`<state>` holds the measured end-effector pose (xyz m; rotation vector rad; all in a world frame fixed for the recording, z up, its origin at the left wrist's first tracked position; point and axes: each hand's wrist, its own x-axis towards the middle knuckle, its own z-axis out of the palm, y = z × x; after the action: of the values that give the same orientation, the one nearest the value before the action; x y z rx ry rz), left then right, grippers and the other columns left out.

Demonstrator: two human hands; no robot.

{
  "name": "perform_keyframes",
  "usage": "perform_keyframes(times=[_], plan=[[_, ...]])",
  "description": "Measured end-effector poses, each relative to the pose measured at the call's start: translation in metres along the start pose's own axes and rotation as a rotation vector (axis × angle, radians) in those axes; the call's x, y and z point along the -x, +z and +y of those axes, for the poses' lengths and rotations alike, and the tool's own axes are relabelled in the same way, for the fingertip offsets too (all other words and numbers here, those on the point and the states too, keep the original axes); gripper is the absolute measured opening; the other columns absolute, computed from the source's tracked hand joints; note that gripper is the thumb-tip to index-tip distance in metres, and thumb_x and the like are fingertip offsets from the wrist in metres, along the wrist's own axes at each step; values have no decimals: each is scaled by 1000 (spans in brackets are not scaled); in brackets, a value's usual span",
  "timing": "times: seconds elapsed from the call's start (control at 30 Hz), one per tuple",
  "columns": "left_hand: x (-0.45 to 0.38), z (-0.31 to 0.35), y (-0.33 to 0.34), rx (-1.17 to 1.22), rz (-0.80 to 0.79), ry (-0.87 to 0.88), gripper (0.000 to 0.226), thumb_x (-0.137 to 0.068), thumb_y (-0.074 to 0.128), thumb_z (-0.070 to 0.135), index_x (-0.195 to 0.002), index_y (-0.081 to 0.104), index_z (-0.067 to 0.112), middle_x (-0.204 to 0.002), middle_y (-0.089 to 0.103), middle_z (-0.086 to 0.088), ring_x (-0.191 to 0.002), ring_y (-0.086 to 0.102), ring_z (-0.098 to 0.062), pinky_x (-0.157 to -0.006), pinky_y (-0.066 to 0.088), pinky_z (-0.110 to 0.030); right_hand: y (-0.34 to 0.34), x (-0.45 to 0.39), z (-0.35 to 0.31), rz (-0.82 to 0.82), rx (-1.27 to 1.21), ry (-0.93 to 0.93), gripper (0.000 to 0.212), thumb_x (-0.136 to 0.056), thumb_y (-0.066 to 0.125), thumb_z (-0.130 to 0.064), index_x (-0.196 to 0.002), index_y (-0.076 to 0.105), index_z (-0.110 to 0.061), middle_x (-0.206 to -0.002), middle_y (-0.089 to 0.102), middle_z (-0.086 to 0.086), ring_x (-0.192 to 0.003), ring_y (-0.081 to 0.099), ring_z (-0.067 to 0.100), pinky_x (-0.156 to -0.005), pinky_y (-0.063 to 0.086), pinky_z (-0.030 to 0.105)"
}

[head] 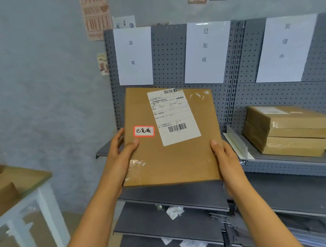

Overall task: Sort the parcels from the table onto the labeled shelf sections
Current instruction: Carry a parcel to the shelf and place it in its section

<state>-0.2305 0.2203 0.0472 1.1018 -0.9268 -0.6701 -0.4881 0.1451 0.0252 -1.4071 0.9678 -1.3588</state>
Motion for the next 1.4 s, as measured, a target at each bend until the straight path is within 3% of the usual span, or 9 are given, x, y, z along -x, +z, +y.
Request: perform_keyframes(times=[0.2,0.33,0.43,0.57,0.8,1.03,1.1,1.23,1.4], plan=[[-40,-36,77,-41,-98,-52,50,-93,64,30,-137,42,38,-138,56,4,-113,64,-20,-101,49,-48,-61,-55,22,117,62,22,33,-98,51,-43,-130,47,-34,-114,62,-15,-92,63,-2,-68,46,18],[-86,-63,117,-60,-164,-94,59,-95,61,33,-148,37,32,-136,57,7,-106,65,-9,-86,53,-30,-84,-105,40,152,154,57,29,-98,50,-44,-126,43,-37,-109,59,-17,-92,60,1,-67,43,21],[-125,-88,139,-74,-262,-149,64,-93,63,33,-151,34,32,-134,61,6,-106,67,-11,-91,53,-32,-94,-145,57,192,209,86,26,-98,49,-44,-123,44,-38,-106,58,-17,-89,59,2,-65,41,22],[-174,-117,165,-69,-317,-244,57,-92,65,31,-144,41,34,-119,69,8,-90,73,-6,-66,56,-19,-101,-196,78,207,306,133,39,-99,47,-45,-135,41,-32,-101,55,-17,-87,55,1,-64,40,22],[-237,-155,194,-206,-350,-391,43,-94,62,40,-134,48,33,-106,72,9,-79,73,-7,-62,53,-20,-101,-261,111,122,350,250,63,-96,55,-41,-150,27,-25,-130,51,-1,-100,59,15,-75,46,28],[-274,-188,209,-331,-337,-490,45,-97,59,39,-137,50,21,-117,69,-3,-100,69,-22,-88,55,-37,-98,-301,138,38,369,343,54,-97,55,-32,-146,34,-21,-115,57,-5,-87,55,6,-63,41,17],[-278,-195,212,-357,-308,-501,40,-98,57,36,-134,53,19,-109,70,-1,-95,69,-20,-79,55,-33,-98,-309,145,2,402,358,55,-98,54,-32,-147,32,-19,-118,55,-3,-92,55,10,-64,41,18],[-285,-207,219,-380,-257,-490,36,-98,57,37,-129,53,19,-97,67,4,-84,67,-14,-62,49,-26,-99,-323,153,-24,428,381,54,-98,54,-38,-145,34,-18,-128,58,2,-110,59,22,-88,50,33],[-293,-214,219,-470,-245,-447,47,-97,56,42,-137,50,20,-97,63,9,-83,64,-10,-60,45,-22,-101,-329,161,-13,452,376,56,-97,55,-42,-144,36,-20,-113,58,-3,-99,60,19,-70,46,26]])
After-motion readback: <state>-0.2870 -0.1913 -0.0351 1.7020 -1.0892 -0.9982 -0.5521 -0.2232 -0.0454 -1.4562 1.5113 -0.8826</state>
